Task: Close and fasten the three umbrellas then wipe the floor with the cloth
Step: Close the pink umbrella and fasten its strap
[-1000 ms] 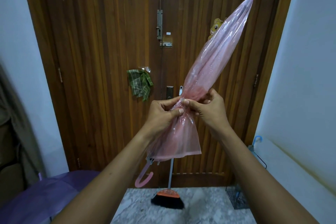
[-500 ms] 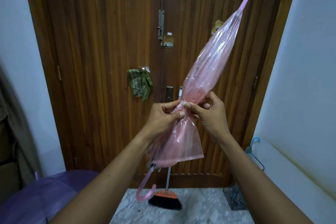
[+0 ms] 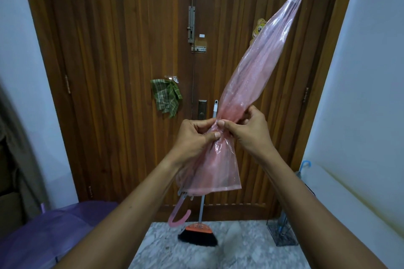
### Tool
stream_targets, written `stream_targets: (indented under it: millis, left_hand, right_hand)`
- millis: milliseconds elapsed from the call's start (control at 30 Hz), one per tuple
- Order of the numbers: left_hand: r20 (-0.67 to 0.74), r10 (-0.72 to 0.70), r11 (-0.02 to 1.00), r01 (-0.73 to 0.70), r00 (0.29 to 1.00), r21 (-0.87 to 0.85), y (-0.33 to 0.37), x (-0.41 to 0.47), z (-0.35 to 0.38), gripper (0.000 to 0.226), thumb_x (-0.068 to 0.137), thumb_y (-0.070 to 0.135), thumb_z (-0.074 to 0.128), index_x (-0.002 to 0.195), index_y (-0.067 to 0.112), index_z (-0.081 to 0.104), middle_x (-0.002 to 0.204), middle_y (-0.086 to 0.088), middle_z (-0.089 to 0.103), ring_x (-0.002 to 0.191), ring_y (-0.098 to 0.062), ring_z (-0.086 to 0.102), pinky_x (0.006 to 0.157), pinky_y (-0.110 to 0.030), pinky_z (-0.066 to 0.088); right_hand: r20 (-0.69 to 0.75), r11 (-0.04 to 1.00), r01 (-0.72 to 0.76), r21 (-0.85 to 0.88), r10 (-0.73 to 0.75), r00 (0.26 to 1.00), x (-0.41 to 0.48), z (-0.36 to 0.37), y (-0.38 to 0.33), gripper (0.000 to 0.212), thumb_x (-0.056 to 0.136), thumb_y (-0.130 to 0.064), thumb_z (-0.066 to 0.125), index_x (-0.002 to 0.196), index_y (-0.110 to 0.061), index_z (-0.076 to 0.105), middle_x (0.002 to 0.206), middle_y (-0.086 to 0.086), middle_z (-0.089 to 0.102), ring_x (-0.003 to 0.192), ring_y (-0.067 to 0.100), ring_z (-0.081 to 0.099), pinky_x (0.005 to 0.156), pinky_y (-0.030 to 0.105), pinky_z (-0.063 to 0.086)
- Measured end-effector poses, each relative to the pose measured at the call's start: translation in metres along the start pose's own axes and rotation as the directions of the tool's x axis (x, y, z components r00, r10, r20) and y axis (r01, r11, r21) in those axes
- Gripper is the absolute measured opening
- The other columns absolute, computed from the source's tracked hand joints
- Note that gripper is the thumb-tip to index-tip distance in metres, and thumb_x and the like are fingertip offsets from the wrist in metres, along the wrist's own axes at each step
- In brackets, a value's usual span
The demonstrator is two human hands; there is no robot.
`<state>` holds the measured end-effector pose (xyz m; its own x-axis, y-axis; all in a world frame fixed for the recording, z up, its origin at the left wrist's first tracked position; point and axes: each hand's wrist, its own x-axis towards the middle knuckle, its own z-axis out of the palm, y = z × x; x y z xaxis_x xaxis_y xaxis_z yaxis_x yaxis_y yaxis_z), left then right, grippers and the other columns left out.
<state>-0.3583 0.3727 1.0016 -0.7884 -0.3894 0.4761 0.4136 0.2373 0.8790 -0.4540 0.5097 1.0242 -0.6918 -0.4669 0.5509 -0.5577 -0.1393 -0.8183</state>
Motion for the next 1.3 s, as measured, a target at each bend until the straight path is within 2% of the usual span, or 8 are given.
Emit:
stream_targets:
  millis: [167, 300, 467, 700, 867, 1033, 1167, 1300]
  left_hand:
    - [-0.008, -0.032, 0.995, 0.031, 0.999, -0.096, 0.001, 0.002, 0.003, 0.040, 0.086, -0.008, 0.071, 0.126, -0.002, 0.067, 0.116, -0.014, 0.074, 0.106, -0.021, 0.072, 0.087, -0.027, 0.059]
    - [-0.003, -0.162, 0.947, 0.155, 0.987, -0.281, -0.005, 0.007, 0.001, 0.041, 0.086, -0.009, 0.069, 0.127, -0.003, 0.065, 0.111, -0.019, 0.075, 0.093, -0.023, 0.074, 0.085, -0.030, 0.061]
    - [0.067, -0.279, 0.849, 0.279, 0.958, -0.450, -0.028, 0.013, -0.006, 0.032, 0.089, -0.003, 0.066, 0.119, 0.003, 0.071, 0.104, -0.021, 0.075, 0.085, -0.027, 0.074, 0.076, -0.035, 0.063]
    - [0.183, -0.405, 0.892, 0.431, 0.896, -0.138, -0.059, 0.037, -0.012, 0.032, 0.094, 0.010, 0.065, 0.126, 0.009, 0.069, 0.109, -0.013, 0.077, 0.094, -0.024, 0.075, 0.081, -0.034, 0.060]
    - [0.347, -0.448, 0.857, 0.506, 0.824, -0.095, -0.094, 0.057, 0.005, 0.038, 0.093, 0.010, 0.066, 0.119, 0.038, 0.064, 0.099, -0.004, 0.077, 0.085, -0.020, 0.075, 0.068, -0.026, 0.060]
    - [0.553, -0.461, 0.737, 0.646, 0.694, -0.196, -0.147, 0.077, 0.046, 0.050, 0.100, 0.026, 0.057, 0.134, -0.009, 0.053, 0.133, -0.038, 0.055, 0.089, -0.032, 0.070, 0.075, -0.038, 0.061]
    - [0.558, -0.589, 0.630, 0.765, 0.584, -0.136, -0.167, 0.103, 0.105, 0.041, 0.104, 0.030, 0.040, 0.119, -0.001, 0.062, 0.126, -0.038, 0.061, 0.122, -0.049, 0.059, 0.089, -0.046, 0.057]
    - [0.570, -0.601, 0.703, 0.709, 0.560, 0.044, -0.203, 0.152, 0.180, 0.042, 0.105, 0.032, 0.039, 0.118, 0.002, 0.065, 0.099, -0.026, 0.075, 0.089, -0.031, 0.076, 0.071, -0.031, 0.064]
  right_hand:
    - [-0.053, 0.999, 0.031, -0.024, -0.032, 0.998, -0.004, 0.005, -0.001, 0.056, 0.078, -0.027, 0.084, 0.125, -0.023, 0.053, 0.114, -0.007, 0.070, 0.096, 0.007, 0.073, 0.078, 0.025, 0.062]
    - [0.113, 0.955, -0.178, 0.238, 0.155, 0.982, -0.005, -0.002, 0.004, 0.046, 0.085, -0.011, 0.076, 0.123, -0.010, 0.050, 0.113, 0.013, 0.074, 0.097, 0.023, 0.075, 0.083, 0.040, 0.062]
    - [0.303, 0.898, -0.383, 0.216, 0.311, 0.901, -0.016, 0.004, 0.029, 0.044, 0.087, -0.022, 0.075, 0.118, -0.039, 0.049, 0.099, -0.008, 0.078, 0.093, 0.014, 0.075, 0.075, 0.030, 0.059]
    - [0.122, 0.894, -0.414, 0.170, 0.398, 0.909, -0.016, 0.017, 0.059, 0.058, 0.084, -0.020, 0.078, 0.131, -0.021, 0.044, 0.114, 0.010, 0.069, 0.097, 0.020, 0.074, 0.084, 0.038, 0.061]
    - [-0.095, 0.925, -0.370, 0.087, 0.378, 0.921, -0.026, 0.002, 0.086, 0.023, 0.091, -0.019, 0.071, 0.112, -0.025, 0.062, 0.110, -0.004, 0.067, 0.098, 0.015, 0.069, 0.075, 0.027, 0.060]
    - [-0.188, 0.841, -0.457, 0.289, 0.518, 0.835, -0.033, -0.047, 0.112, 0.031, 0.100, -0.004, 0.050, 0.080, -0.012, 0.072, 0.072, 0.002, 0.074, 0.069, 0.017, 0.070, 0.057, 0.024, 0.056]
    - [-0.154, 0.793, -0.457, 0.403, 0.551, 0.820, -0.016, -0.093, 0.151, 0.035, 0.085, 0.020, 0.036, 0.091, 0.002, 0.067, 0.087, 0.016, 0.069, 0.075, 0.015, 0.070, 0.064, 0.025, 0.054]
    - [-0.319, 0.859, -0.474, 0.192, 0.511, 0.798, 0.014, -0.148, 0.202, 0.015, 0.085, 0.005, 0.069, 0.097, -0.004, 0.067, 0.085, 0.003, 0.072, 0.074, 0.012, 0.066, 0.060, 0.015, 0.051]
